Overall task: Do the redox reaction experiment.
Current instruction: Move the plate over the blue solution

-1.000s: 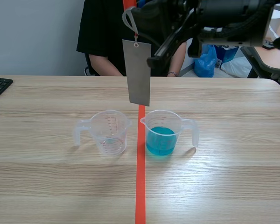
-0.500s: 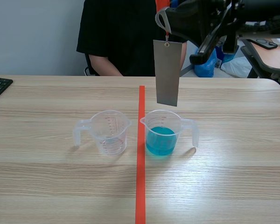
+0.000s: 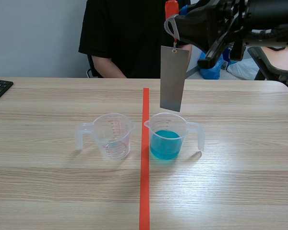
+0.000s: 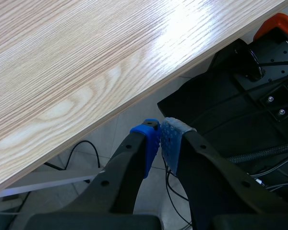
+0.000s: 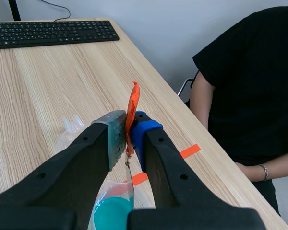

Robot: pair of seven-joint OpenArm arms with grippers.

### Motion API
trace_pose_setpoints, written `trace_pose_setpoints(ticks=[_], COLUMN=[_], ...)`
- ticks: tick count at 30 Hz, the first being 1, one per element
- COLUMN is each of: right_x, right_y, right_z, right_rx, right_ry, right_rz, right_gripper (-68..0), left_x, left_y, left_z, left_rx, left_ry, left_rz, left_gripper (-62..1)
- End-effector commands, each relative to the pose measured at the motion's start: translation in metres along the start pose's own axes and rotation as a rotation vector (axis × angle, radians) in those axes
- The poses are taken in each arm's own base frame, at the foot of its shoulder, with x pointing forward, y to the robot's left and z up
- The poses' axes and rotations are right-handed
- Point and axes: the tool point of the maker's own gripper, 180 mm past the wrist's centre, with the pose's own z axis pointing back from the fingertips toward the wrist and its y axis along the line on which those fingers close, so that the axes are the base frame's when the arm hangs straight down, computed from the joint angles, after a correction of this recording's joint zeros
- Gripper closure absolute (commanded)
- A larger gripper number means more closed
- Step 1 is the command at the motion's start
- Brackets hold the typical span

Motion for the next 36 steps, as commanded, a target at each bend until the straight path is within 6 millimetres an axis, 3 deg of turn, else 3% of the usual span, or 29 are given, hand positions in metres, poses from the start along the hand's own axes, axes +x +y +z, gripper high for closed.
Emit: trace_pose_setpoints(ticks=[1, 19, 23, 27, 32, 36], right_x=[0.012, 0.012, 0.012, 0.012, 0.012, 0.012], right_y=[-0.003, -0.003, -0.003, -0.003, -0.003, -0.003], right_z=[0.001, 0.001, 0.001, 0.001, 0.001, 0.001], right_rx=[-0.005, -0.005, -0.005, -0.005, -0.004, -0.004], right_ry=[-0.034, -0.036, -0.036, -0.036, -0.036, -0.036], right_rz=[0.012, 0.012, 0.012, 0.012, 0.012, 0.012], right_gripper=[-1.5, -1.5, -1.5, -1.5, -1.5, -1.5], left_x=[0.008, 0.011, 0.026, 0.043, 0.085, 0.13], left_y=[0.004, 0.005, 0.026, 0.063, 0.094, 0.11], left_z=[-0.002, -0.001, 0.001, 0.005, 0.007, 0.004], left_rx=[0.015, 0.019, 0.047, 0.078, -0.023, -0.151], left_ry=[-0.031, -0.049, -0.111, -0.156, -0.27, -0.382], left_rz=[-0.002, 0.0, -0.002, 0.006, 0.065, 0.137], left_gripper=[-5.5, -5.5, -5.5, -5.5, -5.5, -5.5])
